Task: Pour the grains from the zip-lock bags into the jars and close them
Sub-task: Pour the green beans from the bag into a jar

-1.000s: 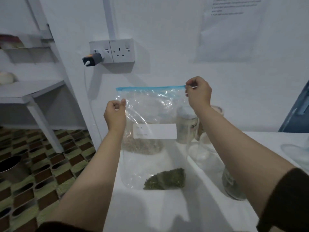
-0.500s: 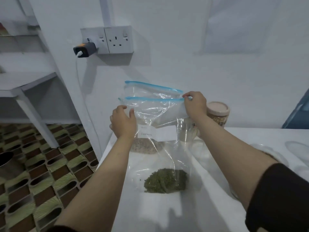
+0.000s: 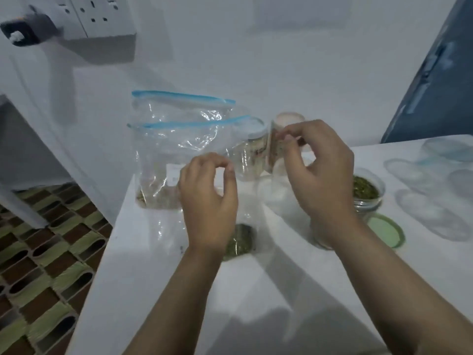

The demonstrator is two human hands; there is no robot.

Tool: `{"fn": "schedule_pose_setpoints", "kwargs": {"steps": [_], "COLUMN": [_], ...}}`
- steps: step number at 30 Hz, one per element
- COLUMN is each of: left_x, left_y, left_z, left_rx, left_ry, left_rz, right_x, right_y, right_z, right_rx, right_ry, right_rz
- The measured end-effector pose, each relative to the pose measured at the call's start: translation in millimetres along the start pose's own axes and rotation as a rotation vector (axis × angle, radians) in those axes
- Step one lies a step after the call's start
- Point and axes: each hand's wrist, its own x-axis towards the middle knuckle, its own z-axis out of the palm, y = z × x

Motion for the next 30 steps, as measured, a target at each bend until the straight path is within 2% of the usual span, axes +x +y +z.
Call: {"fn": "schedule_pose_setpoints", "kwargs": {"steps": [4,7,10,12,14,17,19,21,23,24,26,30], "left_x": [-51.1,-79.0,-97.4,-103.4,-107.8,-117.2,-121.1,-119.6,-116.7,-115.5,-112.4,-105.7], "left_y": [44.7,62.2,65.6,65.8,68.8,74.0,75.1,77.1,79.0,79.6,81.4,80.7], "left_z": [28.5,56.3,91.6,113.8,129.5,145.1,153.1,157.6,157.3,155.6,151.6,144.5], "left_rx": [-0.206,-0.333,-0.398,-0.426,-0.5,-0.597,-0.556,-0.499,-0.465,-0.458,-0.465,-0.476], "left_ry": [-0.123,-0.25,-0.343,-0.385,-0.422,-0.445,-0.389,-0.338,-0.327,-0.335,-0.371,-0.457], "left_rz": [0.001,-0.02,-0.078,-0.16,-0.248,-0.299,-0.297,-0.318,-0.321,-0.31,-0.287,-0.291], "right_x": [-35.6,-50.2,-56.8,-57.1,-52.6,-46.4,-48.0,-48.4,-44.7,-42.4,-37.1,-21.8], "right_y": [11.7,37.4,75.2,106.6,138.4,172.3,186.6,197.2,198.7,195.9,179.1,137.2], "right_z": [-62.7,-102.4,-136.3,-151.6,-161.5,-161.7,-153.9,-146.4,-147.5,-151.9,-164.6,-191.2], "right_rx": [-0.195,-0.241,-0.252,-0.285,-0.346,-0.5,-0.626,-0.709,-0.708,-0.674,-0.518,-0.094], "right_ry": [-0.017,-0.009,0.028,-0.036,-0.27,-0.92,-1.199,-1.292,-1.259,-1.183,-0.941,-0.445], "right_rz": [-0.059,-0.044,0.106,0.23,0.354,0.619,0.601,0.484,0.457,0.459,0.38,0.077]}}
